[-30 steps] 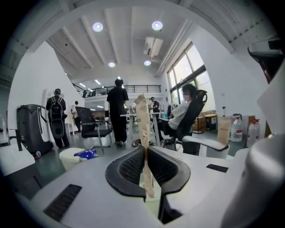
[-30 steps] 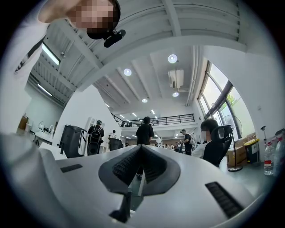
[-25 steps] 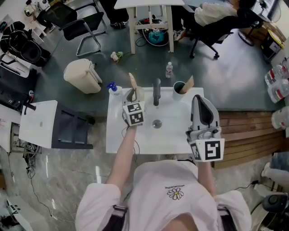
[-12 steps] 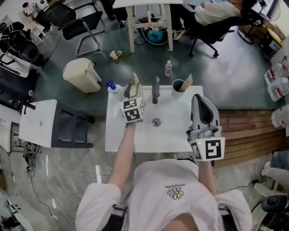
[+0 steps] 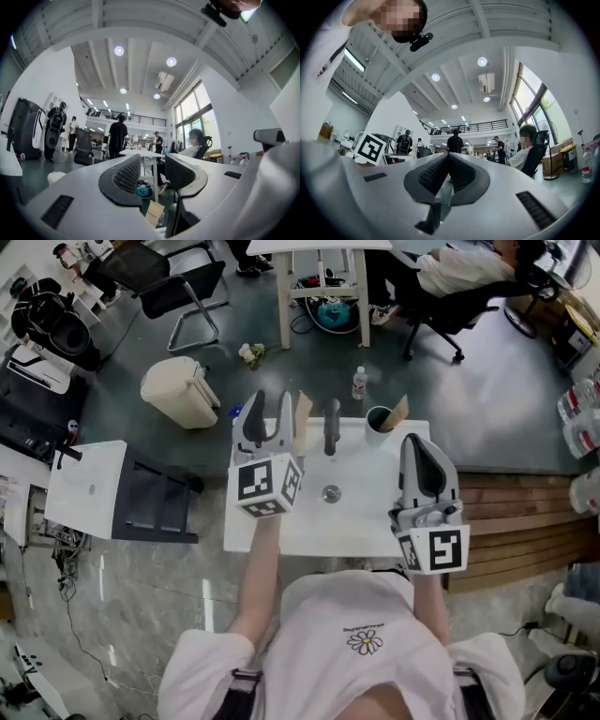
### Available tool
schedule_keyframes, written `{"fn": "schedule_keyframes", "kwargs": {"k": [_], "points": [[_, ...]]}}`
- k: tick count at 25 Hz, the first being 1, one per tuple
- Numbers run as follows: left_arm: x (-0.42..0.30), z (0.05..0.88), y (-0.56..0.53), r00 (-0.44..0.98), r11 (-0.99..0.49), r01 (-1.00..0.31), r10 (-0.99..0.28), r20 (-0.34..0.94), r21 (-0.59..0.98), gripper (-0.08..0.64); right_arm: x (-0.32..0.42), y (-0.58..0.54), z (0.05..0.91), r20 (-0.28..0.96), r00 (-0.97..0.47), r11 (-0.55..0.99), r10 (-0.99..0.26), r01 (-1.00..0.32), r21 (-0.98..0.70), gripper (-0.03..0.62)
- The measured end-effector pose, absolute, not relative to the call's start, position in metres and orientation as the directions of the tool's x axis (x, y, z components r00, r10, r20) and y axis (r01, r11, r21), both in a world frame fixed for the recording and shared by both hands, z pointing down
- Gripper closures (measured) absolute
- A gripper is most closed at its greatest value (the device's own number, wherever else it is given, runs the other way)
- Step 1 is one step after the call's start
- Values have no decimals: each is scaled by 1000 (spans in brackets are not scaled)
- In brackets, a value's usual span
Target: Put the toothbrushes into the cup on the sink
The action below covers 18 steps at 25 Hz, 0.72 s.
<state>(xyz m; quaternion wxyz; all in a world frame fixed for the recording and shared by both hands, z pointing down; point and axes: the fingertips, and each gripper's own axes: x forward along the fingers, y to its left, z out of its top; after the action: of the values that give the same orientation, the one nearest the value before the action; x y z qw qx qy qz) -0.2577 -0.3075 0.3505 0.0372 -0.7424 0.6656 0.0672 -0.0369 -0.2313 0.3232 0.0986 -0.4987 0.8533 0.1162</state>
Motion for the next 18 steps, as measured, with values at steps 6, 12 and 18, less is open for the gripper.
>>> {"fn": "schedule_keyframes", "kwargs": {"k": [6, 12, 18], "points": [[-248, 303, -239, 39, -26, -999, -943, -329, -43, 503, -43, -231, 324, -281, -494, 484, -823, -868, 108, 580], [-232, 310, -203, -56, 73, -997, -940, -336, -39, 545, -49, -233, 330, -267, -491, 474, -829, -871, 129, 580], [-222, 324, -202, -23, 40, -998, -952, -304, -52, 545, -53, -232, 340, -250, -492, 471, -834, -871, 141, 580]]}}
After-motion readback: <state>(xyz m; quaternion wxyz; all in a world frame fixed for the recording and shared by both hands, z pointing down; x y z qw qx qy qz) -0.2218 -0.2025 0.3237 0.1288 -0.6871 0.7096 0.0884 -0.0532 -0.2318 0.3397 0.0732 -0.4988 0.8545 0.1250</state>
